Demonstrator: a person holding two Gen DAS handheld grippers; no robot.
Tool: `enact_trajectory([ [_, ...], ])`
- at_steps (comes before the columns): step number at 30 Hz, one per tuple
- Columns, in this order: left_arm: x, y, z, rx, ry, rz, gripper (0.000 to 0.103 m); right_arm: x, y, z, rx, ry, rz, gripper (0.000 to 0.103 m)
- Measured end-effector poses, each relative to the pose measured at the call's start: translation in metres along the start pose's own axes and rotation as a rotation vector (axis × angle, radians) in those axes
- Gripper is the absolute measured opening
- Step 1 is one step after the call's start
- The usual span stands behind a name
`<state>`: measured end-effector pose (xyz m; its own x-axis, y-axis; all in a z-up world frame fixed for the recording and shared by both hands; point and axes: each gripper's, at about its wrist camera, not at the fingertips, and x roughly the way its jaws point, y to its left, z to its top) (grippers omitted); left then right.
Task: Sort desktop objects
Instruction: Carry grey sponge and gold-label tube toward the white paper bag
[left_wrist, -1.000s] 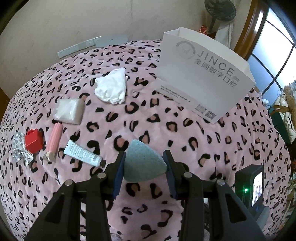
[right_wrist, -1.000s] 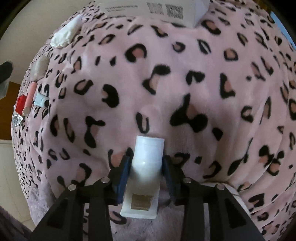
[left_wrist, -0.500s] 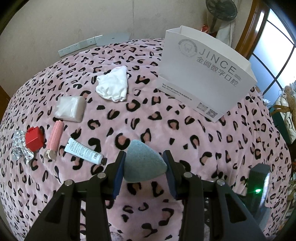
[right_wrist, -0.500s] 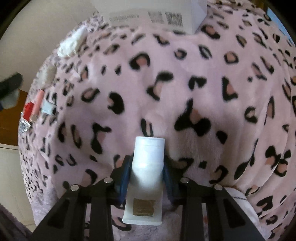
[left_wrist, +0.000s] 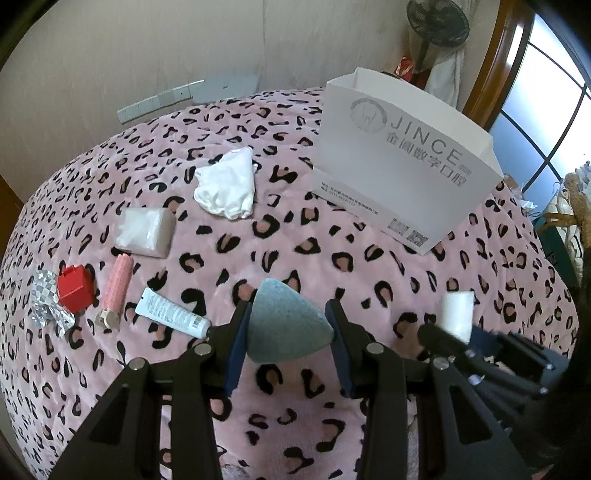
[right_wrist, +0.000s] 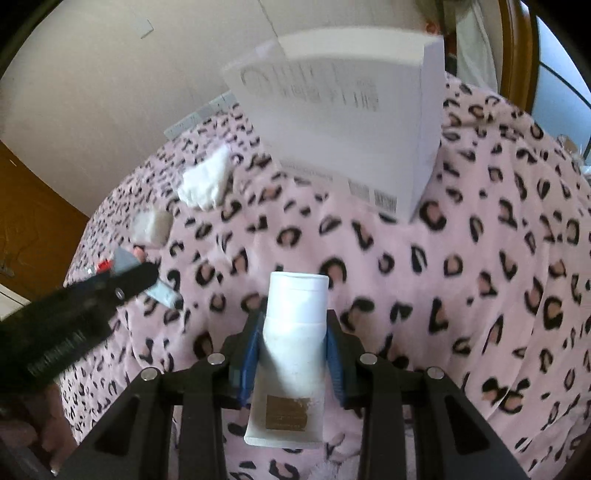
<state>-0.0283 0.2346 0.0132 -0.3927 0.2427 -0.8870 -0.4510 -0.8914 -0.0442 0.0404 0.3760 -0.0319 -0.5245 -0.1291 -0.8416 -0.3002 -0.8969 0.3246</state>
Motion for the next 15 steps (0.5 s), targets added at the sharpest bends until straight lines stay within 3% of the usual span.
enact_trajectory([
  [15,-0.016,-0.012,0.032,0.028,-0.061,-0.007,0.041,-0.043,0.015,0.044,-0.028,-0.138,0.001,0.033],
])
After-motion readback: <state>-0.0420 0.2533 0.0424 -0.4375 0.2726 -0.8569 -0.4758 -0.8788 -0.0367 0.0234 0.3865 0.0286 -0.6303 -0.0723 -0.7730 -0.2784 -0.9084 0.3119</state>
